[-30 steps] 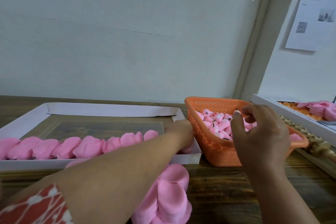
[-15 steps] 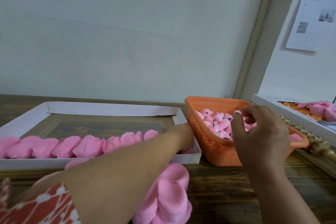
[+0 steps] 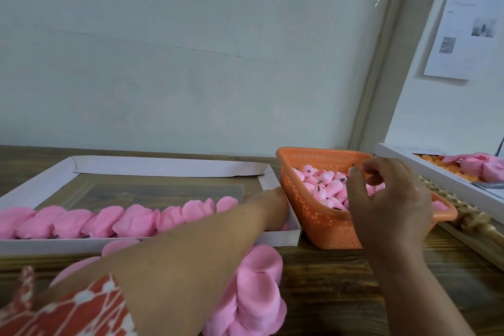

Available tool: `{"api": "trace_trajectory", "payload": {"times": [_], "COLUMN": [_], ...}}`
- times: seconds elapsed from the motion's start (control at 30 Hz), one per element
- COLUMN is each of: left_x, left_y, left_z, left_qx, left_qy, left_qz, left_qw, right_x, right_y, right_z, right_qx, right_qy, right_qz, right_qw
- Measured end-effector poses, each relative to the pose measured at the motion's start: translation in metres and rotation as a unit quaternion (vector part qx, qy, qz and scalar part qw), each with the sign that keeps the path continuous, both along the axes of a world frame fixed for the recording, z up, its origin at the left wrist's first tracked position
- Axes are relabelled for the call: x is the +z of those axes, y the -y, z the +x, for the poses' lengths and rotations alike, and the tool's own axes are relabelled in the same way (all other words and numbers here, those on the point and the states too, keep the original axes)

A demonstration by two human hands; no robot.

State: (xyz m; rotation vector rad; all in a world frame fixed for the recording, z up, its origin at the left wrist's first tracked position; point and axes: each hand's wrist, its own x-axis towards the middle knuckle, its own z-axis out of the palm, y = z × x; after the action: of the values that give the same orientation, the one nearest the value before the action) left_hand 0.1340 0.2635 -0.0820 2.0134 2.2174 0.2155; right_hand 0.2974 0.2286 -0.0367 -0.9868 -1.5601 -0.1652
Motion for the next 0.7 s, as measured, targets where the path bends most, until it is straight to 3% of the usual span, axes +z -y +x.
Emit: {"api": "trace_trajectory", "payload": {"times": [0.33, 0.7], "left_x": [0.006, 0.008], "left_y": [0.003, 0.005], "left_z": [-0.001, -0.002], "left_qx": [-0.045, -0.014], "left_qy": [-0.063, 0.039], "left_qz": [-0.042, 0.0], "left_qw": [0.996, 0.999], "right_x": [0.035, 0.013], "right_y": [0.028, 0.039], "right_z": [0.017, 0.039], "right_qx": [0.07, 0.091], "right_qy": [-0.048, -0.036], "right_qz": [0.048, -0.028], "right_qw": [0.995, 0.995]}}
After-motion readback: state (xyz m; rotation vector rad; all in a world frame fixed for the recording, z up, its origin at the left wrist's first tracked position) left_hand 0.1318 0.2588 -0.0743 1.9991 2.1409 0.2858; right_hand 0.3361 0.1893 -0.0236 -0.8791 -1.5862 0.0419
